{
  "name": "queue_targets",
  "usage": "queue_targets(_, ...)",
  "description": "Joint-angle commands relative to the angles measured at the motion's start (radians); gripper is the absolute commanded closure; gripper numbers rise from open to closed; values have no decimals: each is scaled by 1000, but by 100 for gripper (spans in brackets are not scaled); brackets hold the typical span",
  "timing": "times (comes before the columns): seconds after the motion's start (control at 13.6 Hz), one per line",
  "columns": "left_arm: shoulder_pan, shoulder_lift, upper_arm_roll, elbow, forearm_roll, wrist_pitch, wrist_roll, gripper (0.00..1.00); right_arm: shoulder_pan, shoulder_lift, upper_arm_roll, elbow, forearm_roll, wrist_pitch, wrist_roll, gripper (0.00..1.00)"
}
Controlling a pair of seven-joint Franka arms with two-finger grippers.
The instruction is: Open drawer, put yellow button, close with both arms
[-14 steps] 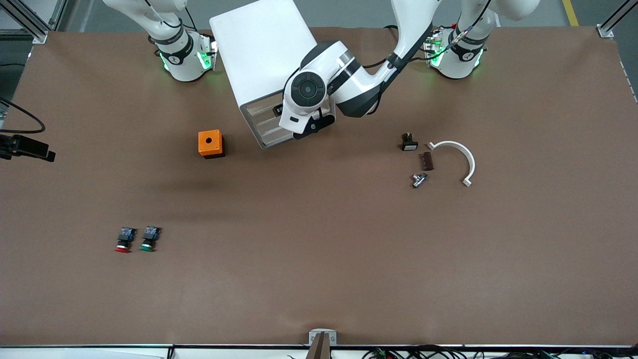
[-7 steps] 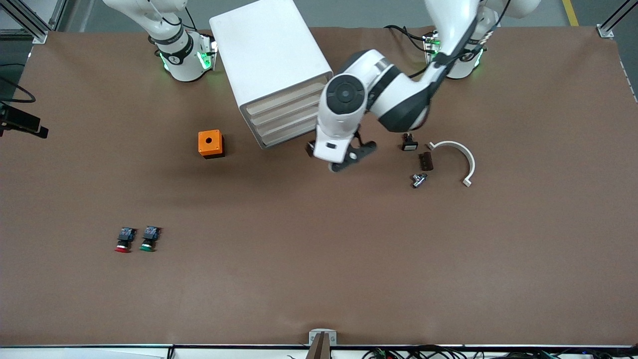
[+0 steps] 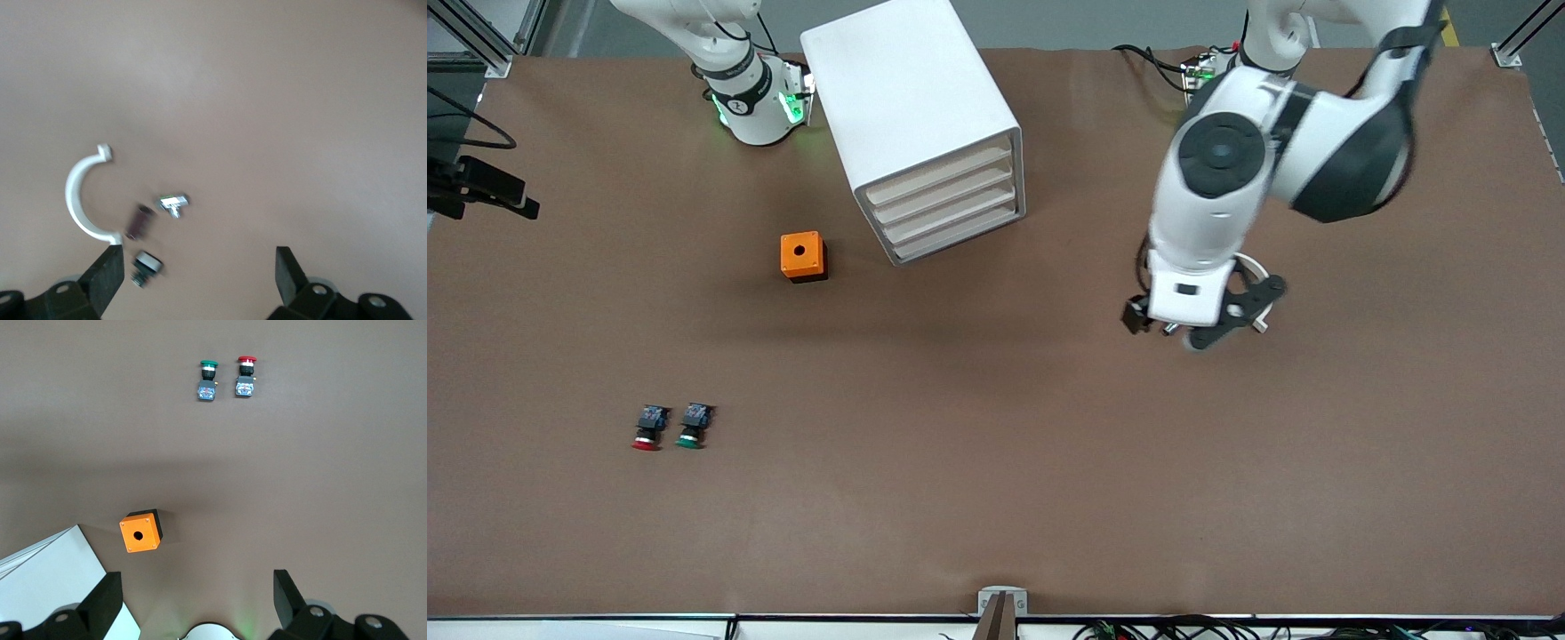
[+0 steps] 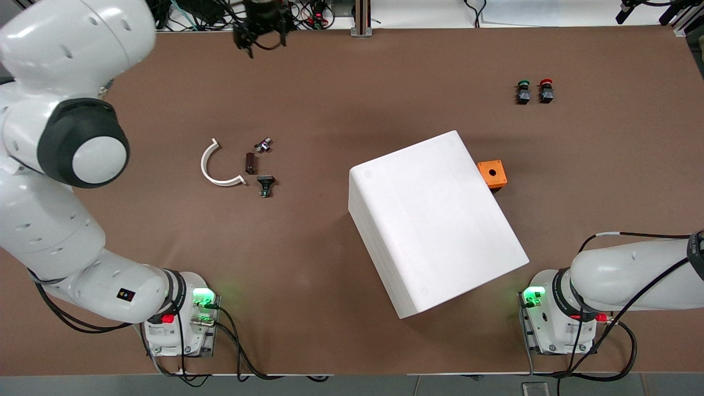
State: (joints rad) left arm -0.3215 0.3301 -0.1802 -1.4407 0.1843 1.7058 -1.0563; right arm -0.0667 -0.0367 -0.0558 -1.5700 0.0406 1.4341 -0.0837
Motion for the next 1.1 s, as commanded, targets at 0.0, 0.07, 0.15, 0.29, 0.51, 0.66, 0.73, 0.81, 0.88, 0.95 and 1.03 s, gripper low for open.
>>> queue_targets(0.0, 90, -64, -13, -15, 4, -17, 144, 0, 1, -35, 2, -39, -1, 22, -10, 0)
queue_targets(0.07, 119, -81, -15, -15, 1, -18, 216, 0, 1, -35, 2, -39, -1, 22, -10, 0)
queue_targets(0.15, 148, -97, -16, -15, 0, -18, 267, 0, 5, -35, 4, -39, -1, 22, -10, 0)
queue_targets(0.29, 208, -156, -16, -29, -21, -28, 359, 0, 22, -40, 2, -38, -2, 22, -10, 0)
queue_targets(0.51, 268, -249, 22, -87, -86, -60, 588, 0, 19, -49, 1, -38, -2, 14, -11, 0)
queue_targets(0.66, 271, -310, 66, -124, -109, -83, 697, 0, 18, -52, 1, -39, -2, 12, -11, 0)
queue_targets(0.73, 271, -334, 89, -141, -124, -104, 746, 0, 19, -52, 1, -39, -2, 11, -11, 0)
queue_targets(0.81, 271, -362, 100, -161, -137, -121, 784, 0, 21, -54, 1, -39, -2, 12, -11, 0)
queue_targets(0.88, 272, -396, 108, -193, -141, -124, 839, 0, 28, -54, -4, -39, -2, 14, -11, 0)
queue_targets(0.95, 274, -434, 119, -229, -141, -124, 893, 0, 44, -54, -7, -39, -5, 14, -11, 0)
queue_targets(1.03, 274, -471, 120, -265, -141, -124, 918, 0, 47, -54, -12, -39, -5, 15, -11, 0)
